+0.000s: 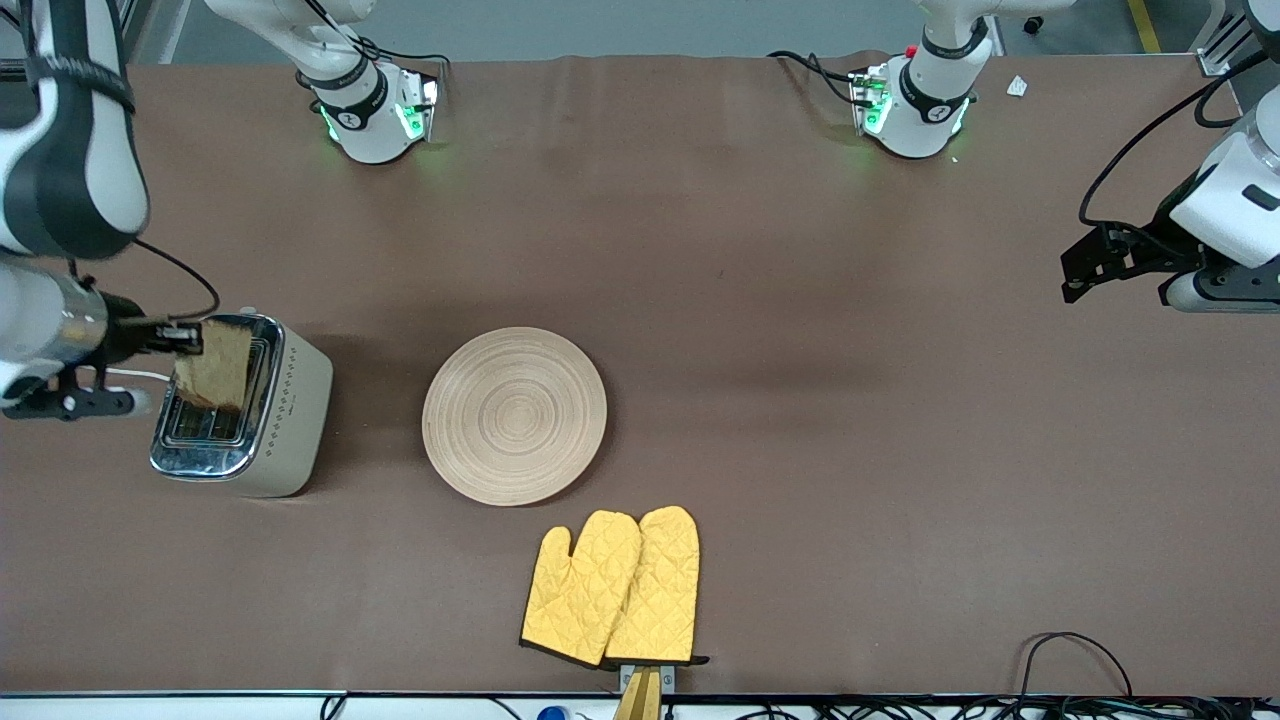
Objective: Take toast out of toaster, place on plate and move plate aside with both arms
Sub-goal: 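Grasp the bread slice with the right gripper and lift it out, then carry the bread with the right gripper over the wooden plate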
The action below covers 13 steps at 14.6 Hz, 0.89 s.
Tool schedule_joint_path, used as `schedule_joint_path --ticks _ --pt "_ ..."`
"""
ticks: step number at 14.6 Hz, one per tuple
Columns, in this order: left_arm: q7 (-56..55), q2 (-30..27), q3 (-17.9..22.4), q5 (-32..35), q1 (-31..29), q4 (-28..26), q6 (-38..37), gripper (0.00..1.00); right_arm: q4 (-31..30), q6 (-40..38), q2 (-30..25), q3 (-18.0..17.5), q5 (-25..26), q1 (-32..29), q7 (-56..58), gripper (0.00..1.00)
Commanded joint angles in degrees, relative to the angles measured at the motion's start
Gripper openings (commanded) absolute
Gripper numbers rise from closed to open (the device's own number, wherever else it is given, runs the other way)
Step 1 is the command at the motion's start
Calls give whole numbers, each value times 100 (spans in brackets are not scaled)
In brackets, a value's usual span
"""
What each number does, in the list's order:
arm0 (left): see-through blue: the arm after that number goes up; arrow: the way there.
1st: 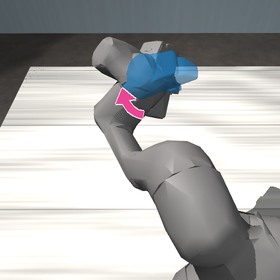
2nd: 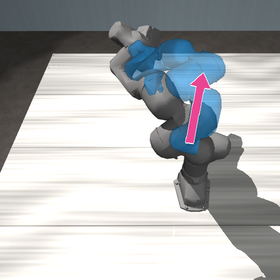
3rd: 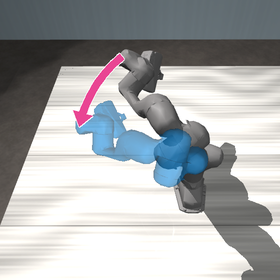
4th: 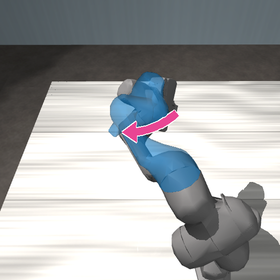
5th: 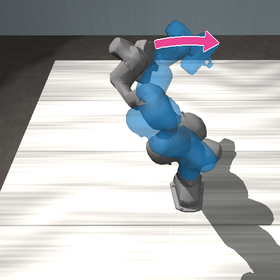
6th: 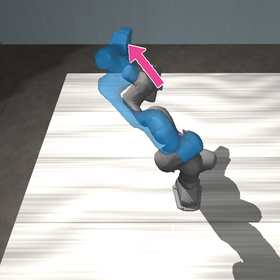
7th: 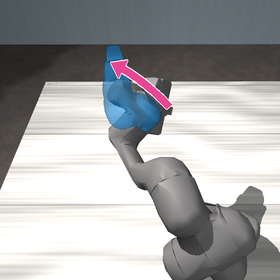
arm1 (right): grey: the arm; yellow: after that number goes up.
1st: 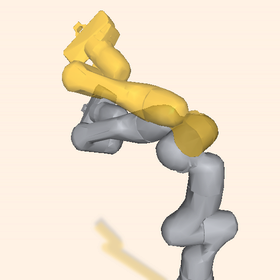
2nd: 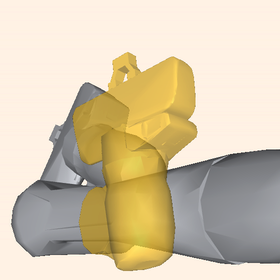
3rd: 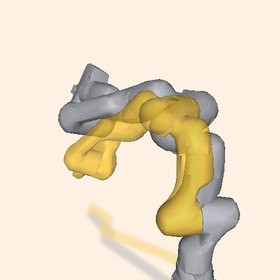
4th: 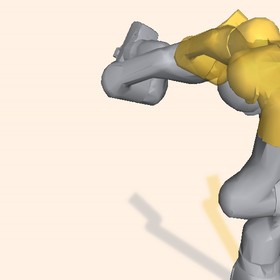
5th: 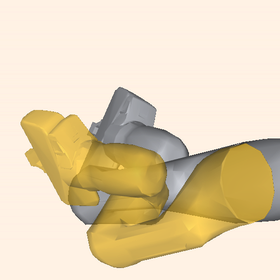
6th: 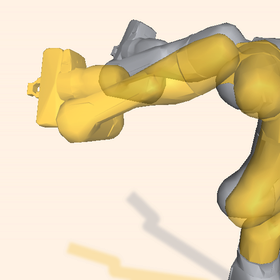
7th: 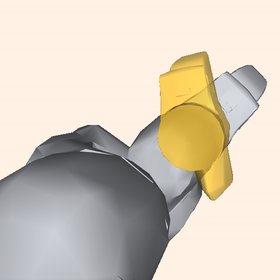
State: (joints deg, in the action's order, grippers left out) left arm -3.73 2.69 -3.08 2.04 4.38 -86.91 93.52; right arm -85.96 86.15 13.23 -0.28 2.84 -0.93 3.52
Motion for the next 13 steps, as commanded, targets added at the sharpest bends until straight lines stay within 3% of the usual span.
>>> schedule_joint_path --ticks 1,5,10,13 --pt "-48 3 0 24 1 69 -80 100 422 -484 -259 2 294 442 17 0" --pt "-40 3 0 24 1 60 -80 100 344 -398 -357 -7 147 822 -150 0" --pt "-40 3 0 24 1 68 -80 100 -998 1165 -304 2 -1204 822 -1097 0" --pt "-31 3 0 24 -8 60 -80 100 -1439 1798 -138 2 -2048 1015 -1729 0"
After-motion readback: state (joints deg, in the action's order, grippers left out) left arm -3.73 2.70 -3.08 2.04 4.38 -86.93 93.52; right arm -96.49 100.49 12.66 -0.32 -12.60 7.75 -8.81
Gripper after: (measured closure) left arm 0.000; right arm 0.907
